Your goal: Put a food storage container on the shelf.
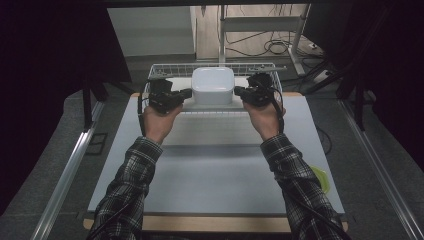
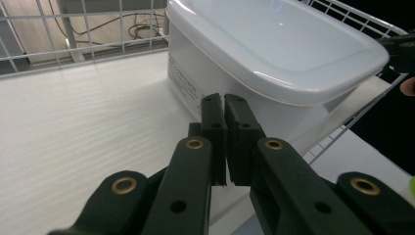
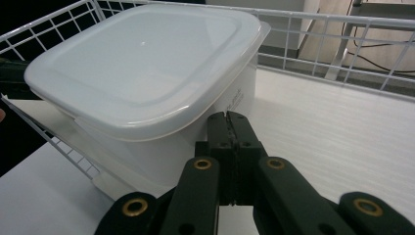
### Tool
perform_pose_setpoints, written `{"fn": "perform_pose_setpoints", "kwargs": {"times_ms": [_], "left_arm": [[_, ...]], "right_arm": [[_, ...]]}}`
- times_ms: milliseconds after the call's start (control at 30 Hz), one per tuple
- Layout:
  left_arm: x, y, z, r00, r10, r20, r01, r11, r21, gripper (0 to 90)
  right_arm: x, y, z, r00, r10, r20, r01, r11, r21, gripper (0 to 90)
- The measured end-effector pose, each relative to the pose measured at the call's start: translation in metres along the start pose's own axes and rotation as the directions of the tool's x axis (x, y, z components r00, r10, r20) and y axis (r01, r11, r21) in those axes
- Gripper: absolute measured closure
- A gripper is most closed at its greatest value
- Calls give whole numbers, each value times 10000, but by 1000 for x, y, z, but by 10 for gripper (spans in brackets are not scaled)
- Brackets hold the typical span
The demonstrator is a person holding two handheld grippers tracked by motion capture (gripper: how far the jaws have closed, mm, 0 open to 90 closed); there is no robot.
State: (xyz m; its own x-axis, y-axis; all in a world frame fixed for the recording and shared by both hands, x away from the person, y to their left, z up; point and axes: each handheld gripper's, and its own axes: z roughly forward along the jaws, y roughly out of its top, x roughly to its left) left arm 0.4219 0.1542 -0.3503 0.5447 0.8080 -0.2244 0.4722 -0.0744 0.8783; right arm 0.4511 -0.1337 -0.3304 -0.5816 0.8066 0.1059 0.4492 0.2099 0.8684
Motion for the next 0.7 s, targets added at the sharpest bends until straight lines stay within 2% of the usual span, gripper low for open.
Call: {"fn": "perform_pose_setpoints", "kwargs": {"times_ms": [100,133,200,267,333,400,433,633,700], "left_arm": [[-3,-6,-8,9998,71,173,-71,10000,2,833],[-4,-9,-11,9993,163,325,-164,9999,1,795],[-8,-17,-17,9987,353,370,-356,9993,68,706],[-11,-25,-21,9973,508,538,-517,9985,153,599],[-16,-33,-25,9960,695,554,-706,9973,177,522],[-20,-41,-28,9942,763,756,-776,9969,140,455],[-23,-45,-29,9932,801,847,-815,9966,142,445],[-35,-67,-36,9892,1219,808,-1242,9919,247,352],[-36,-76,-38,9870,1239,1020,-1291,9905,464,321]], "right_arm": [[1,-3,-6,9999,-99,-103,98,9999,-65,894],[1,-5,-10,9997,-119,-189,117,9999,-113,887],[3,-10,-17,9983,-268,-511,261,9995,-155,859],[7,-17,-24,9967,-521,-619,516,9986,-98,794],[10,-24,-30,9953,-651,-719,646,9979,-93,728],[13,-30,-35,9934,-815,-812,809,9967,-107,653],[14,-33,-37,9923,-928,-825,923,9957,-95,617],[22,-51,-47,9868,-1210,-1079,1211,9926,-53,477],[23,-59,-49,9846,-1262,-1206,1269,9919,-23,435]]}}
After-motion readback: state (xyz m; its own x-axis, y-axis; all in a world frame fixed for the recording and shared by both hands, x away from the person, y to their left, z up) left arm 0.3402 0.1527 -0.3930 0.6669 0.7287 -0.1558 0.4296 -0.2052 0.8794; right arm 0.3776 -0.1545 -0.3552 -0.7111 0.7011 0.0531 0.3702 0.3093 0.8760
